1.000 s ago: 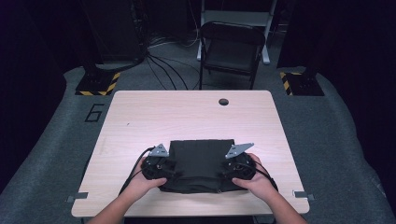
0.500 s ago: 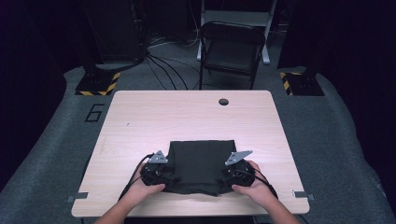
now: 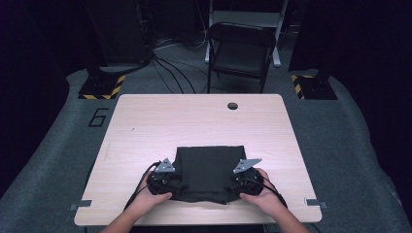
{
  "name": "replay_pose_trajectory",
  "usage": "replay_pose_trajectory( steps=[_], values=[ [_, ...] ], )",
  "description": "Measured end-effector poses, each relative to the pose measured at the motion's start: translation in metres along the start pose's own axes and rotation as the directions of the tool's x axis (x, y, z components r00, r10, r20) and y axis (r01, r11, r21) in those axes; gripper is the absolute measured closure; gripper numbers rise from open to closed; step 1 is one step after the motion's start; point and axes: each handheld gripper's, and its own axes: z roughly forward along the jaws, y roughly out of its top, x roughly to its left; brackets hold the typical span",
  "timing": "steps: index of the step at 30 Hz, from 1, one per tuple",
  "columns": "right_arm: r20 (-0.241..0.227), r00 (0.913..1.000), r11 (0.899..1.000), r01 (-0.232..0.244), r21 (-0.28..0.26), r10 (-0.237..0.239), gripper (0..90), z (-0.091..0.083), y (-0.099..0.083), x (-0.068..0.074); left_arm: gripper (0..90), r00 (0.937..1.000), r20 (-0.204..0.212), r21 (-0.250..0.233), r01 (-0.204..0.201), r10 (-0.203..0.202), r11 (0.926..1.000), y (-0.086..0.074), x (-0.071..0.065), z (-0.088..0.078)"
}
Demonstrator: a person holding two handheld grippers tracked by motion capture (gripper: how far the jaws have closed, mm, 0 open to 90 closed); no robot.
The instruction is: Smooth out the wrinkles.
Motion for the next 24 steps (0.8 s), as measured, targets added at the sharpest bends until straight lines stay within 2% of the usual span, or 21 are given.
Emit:
replay_pose_trajectory(
  steps=[4, 6, 9, 10, 12, 13, 14, 18, 21, 24],
  values=[
    [-0.013, 0.9999, 1.0, 0.007, 0.022, -0.006, 49.1, 0.001, 0.003, -0.001, 45.5, 1.0, -0.006, 0.003, -0.003, 0.003, 1.0, -0.001, 0.001, -0.001],
    [-0.007, 1.0, 1.0, 0.003, 0.02, -0.002, 49.1, 0.002, 0.003, 0.0, 45.5, 1.0, 0.0, 0.012, -0.002, 0.002, 0.9999, -0.001, 0.002, -0.003],
    [-0.009, 1.0, 1.0, 0.004, 0.022, -0.004, 49.0, 0.005, 0.006, 0.0, 45.6, 0.9999, -0.009, -0.003, 0.011, -0.011, 0.9999, -0.003, 0.004, -0.005],
    [0.0, 1.0, 1.0, -0.001, 0.002, 0.001, 49.1, 0.006, 0.007, 0.001, 45.6, 0.9997, -0.014, -0.002, 0.018, -0.018, 0.9998, -0.004, 0.004, -0.005],
    [-0.006, 0.9999, 1.0, -0.01, 0.015, 0.01, 49.0, 0.007, 0.008, 0.001, 45.6, 0.9998, -0.01, 0.003, 0.014, -0.014, 0.9999, -0.004, 0.006, -0.007],
    [-0.016, 0.9999, 1.0, 0.003, 0.017, -0.002, 49.0, 0.008, 0.01, 0.001, 45.6, 0.9998, -0.008, 0.01, 0.019, -0.019, 0.9998, -0.004, 0.008, -0.009],
    [-0.007, 1.0, 1.0, 0.001, 0.011, -0.001, 49.0, 0.01, 0.011, 0.002, 45.6, 0.9995, -0.018, 0.003, 0.024, -0.024, 0.9997, -0.005, 0.008, -0.009],
    [-0.017, 0.9998, 1.0, 0.006, 0.015, -0.005, 48.7, 0.013, 0.015, 0.002, 45.6, 0.9994, -0.021, 0.011, 0.029, -0.029, 0.9995, -0.006, 0.011, -0.013],
    [-0.009, 0.9999, 1.0, -0.009, 0.002, 0.009, 48.4, 0.016, 0.017, 0.003, 45.6, 0.9991, -0.024, 0.01, 0.035, -0.034, 0.9993, -0.008, 0.013, -0.015],
    [-0.008, 0.9999, 1.0, -0.008, 0.014, 0.008, 47.5, 0.017, 0.019, 0.004, 45.6, 0.9984, -0.027, -0.001, 0.05, -0.05, 0.9988, -0.01, 0.014, -0.017]
  ],
)
